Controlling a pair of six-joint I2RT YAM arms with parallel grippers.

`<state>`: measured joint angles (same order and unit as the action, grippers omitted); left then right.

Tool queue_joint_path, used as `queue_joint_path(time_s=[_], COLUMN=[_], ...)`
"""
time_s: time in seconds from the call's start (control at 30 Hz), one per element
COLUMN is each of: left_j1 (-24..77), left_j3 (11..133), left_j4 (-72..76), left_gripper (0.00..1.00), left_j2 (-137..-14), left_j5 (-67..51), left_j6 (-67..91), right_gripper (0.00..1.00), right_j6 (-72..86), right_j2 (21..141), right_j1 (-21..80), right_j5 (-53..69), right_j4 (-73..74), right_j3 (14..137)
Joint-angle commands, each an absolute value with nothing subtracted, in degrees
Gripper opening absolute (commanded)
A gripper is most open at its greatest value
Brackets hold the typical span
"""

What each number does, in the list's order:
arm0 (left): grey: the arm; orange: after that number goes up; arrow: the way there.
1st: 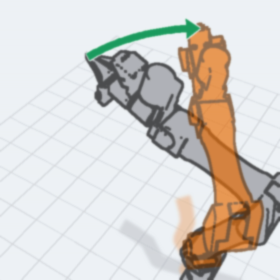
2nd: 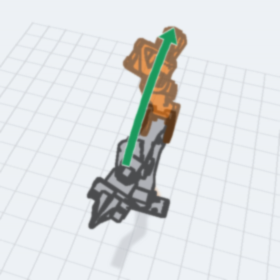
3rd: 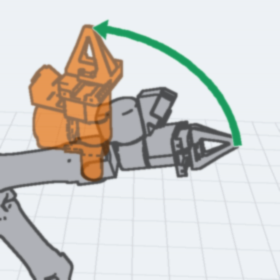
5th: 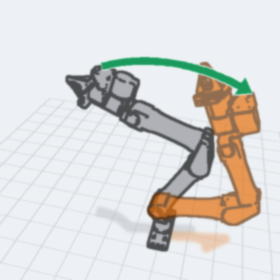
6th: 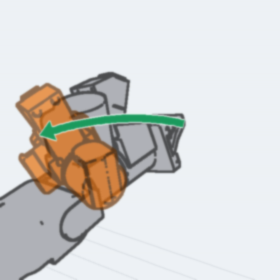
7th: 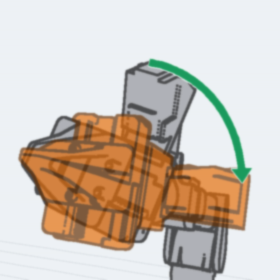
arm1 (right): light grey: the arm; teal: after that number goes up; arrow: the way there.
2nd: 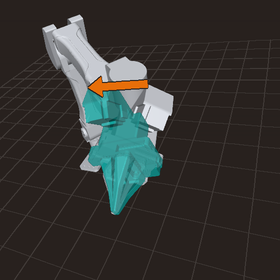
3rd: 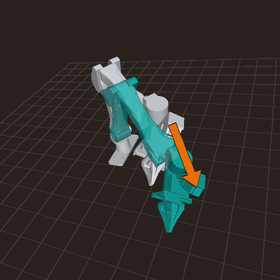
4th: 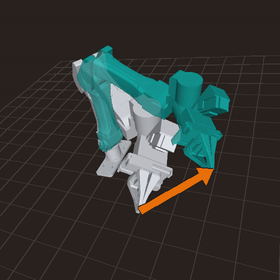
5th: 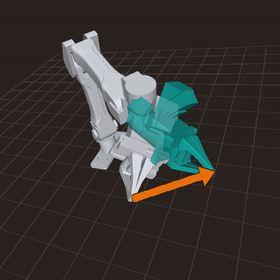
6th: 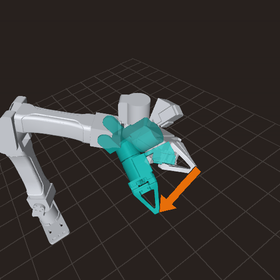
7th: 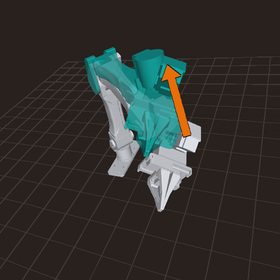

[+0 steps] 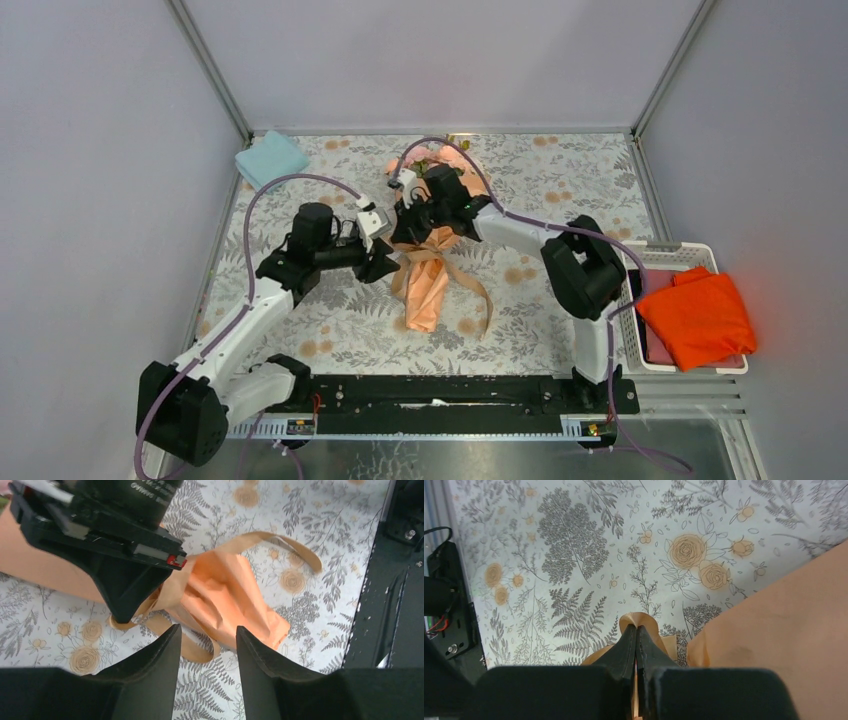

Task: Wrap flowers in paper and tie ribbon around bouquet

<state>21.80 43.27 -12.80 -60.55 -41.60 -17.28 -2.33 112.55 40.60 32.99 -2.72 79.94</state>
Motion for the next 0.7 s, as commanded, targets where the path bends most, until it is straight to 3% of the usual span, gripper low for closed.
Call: queue_joint_path(time_s=[0.0,0.13,0.3,0.43,0.6,0.67], left_j1=[20.2,20.2,20.2,20.7,24.6,25.6], left_j3=[38.9,36.7,36.4,37.5,38.1,38.8], left_j4=[-6.8,-8.0,-3.4,-0.4,6.6,8.5], left_gripper=[0.48,0.48,0.48,0.50,0.47,0.43], left_j2=[-59.1,-61.6,-66.5,-70.7,-75.4,-77.1], left_j5=[-45.1,-46.1,-43.8,-41.7,-36.2,-35.5], left_j6=[-22.4,-30.8,-37.6,-40.4,-41.9,-40.5], right_gripper=[0.03,0.31,0.49,0.51,0.36,0.38], right_j6=[-3.3,-3.7,-6.6,-7.3,-6.8,-6.4], right_j2=[116.9,118.7,114.4,110.6,111.6,112.0], right_j1=[42.6,42.8,42.6,40.2,36.0,34.9], right_j5=[29.3,27.0,26.0,24.9,27.8,29.2], right_j4=[3.5,8.5,17.4,21.4,23.6,23.4], right_j3=[86.1,89.7,94.8,93.9,90.5,90.7])
